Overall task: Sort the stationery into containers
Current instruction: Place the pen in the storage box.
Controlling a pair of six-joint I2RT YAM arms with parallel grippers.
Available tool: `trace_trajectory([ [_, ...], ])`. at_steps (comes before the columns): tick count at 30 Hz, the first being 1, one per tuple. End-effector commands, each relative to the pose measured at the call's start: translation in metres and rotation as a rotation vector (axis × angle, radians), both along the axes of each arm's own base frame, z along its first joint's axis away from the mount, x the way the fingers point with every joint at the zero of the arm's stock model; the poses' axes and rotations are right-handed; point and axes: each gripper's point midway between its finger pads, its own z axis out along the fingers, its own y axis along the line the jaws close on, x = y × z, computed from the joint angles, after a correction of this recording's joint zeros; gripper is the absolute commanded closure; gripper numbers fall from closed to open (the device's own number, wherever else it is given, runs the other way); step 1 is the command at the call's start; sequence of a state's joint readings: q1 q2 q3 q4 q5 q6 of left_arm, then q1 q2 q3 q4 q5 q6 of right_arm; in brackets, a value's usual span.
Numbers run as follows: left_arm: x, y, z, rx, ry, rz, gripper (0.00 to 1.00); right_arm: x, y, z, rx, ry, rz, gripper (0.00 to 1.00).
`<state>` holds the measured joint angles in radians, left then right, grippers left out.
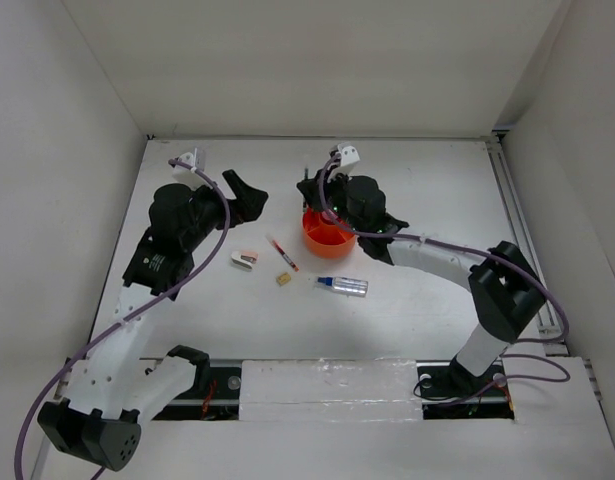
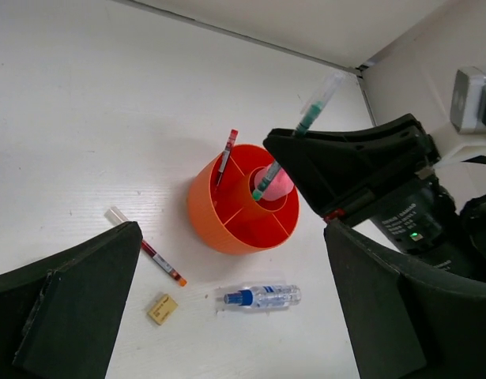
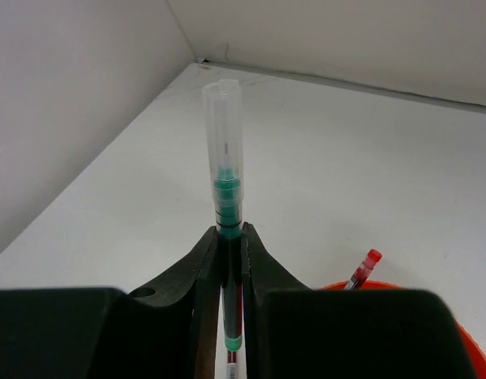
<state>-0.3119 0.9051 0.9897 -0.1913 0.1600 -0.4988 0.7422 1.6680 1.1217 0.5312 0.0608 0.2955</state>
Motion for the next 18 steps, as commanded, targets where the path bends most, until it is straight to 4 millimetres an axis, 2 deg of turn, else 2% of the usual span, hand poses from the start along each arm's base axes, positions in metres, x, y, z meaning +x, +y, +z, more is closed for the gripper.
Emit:
trace_trajectory([
  [1,-0.007,-0.004,0.013,-0.016,-0.054,-0.040,0.00,0.014,-0.004,0.019,0.033,-0.119,-0.116,1.00],
  [10,-0.010,-0.005,0.016,-0.005,-0.070,-0.062,0.00,0.031,-0.006,-0.017,-0.068,-0.113,-0.172,1.00],
  [12,-0.012,-0.007,0.016,-0.007,-0.070,-0.073,0.00,0.032,-0.008,-0.015,-0.062,-0.118,-0.186,1.00],
  [13,-0.011,-0.007,0.018,-0.009,-0.078,-0.073,0.00,0.033,-0.007,-0.021,-0.071,-0.110,-0.186,1.00],
  [16,-0.012,-0.010,0.020,-0.015,-0.086,-0.091,0.00,0.032,-0.008,-0.025,-0.080,-0.114,-0.186,1.00],
  [17,-0.012,-0.010,0.016,-0.013,-0.078,-0.091,0.00,0.031,-0.009,-0.027,-0.078,-0.116,-0.186,1.00],
  [18,-0.013,-0.011,0.016,-0.015,-0.077,-0.100,0.00,0.031,-0.009,-0.036,-0.099,-0.109,-0.184,1.00],
])
